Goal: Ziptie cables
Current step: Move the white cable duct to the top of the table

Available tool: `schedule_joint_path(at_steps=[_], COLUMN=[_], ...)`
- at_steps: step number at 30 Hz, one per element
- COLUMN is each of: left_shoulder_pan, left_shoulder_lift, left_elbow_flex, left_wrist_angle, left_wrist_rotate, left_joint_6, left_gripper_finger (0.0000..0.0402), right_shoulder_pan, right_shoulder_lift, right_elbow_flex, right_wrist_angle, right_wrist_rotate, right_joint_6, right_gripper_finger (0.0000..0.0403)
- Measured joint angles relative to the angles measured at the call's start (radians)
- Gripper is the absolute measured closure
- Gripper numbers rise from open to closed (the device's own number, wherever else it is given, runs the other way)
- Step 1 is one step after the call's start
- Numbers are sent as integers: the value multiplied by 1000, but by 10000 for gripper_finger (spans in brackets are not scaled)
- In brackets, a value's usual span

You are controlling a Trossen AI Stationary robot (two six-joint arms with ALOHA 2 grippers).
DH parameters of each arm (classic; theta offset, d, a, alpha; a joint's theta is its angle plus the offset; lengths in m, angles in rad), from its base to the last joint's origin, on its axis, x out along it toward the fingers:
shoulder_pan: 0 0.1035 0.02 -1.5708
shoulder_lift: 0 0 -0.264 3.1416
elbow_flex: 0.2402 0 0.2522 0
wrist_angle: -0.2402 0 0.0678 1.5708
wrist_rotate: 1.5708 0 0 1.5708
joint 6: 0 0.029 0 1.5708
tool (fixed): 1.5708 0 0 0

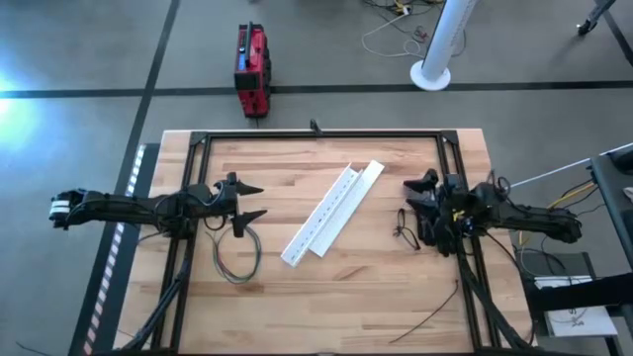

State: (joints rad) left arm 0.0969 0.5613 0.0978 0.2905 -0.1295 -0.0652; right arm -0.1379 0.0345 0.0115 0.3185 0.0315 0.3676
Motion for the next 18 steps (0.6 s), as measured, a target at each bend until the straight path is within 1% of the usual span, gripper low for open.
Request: schedule_joint_path(at_steps=[3, 8, 10, 13, 18], left_shoulder_pan=[0, 0, 0, 0, 0], left_shoulder_lift=[0, 0, 0, 0, 0], left_elbow_flex=[0, 0, 0, 0, 0], left_wrist_angle=[0, 0, 0, 0, 0], left_wrist_rotate=[0, 0, 0, 0, 0], left_joint_6=[0, 0, 0, 0, 0], left_gripper_finger=[90, 90, 90, 90, 90], right_shoulder_pan=[0, 2, 2, 2, 2], right_shoulder_lift=[1, 22, 51, 116, 229], right_elbow_flex=[0, 0, 0, 0, 0], right_wrist_angle=[51, 16, -11, 3, 38], right_wrist_rotate=[72, 69, 75, 82, 177], right_joint_6=[-17, -19, -37, -122, -222], right_gripper_finger=[106, 116, 119, 121, 119])
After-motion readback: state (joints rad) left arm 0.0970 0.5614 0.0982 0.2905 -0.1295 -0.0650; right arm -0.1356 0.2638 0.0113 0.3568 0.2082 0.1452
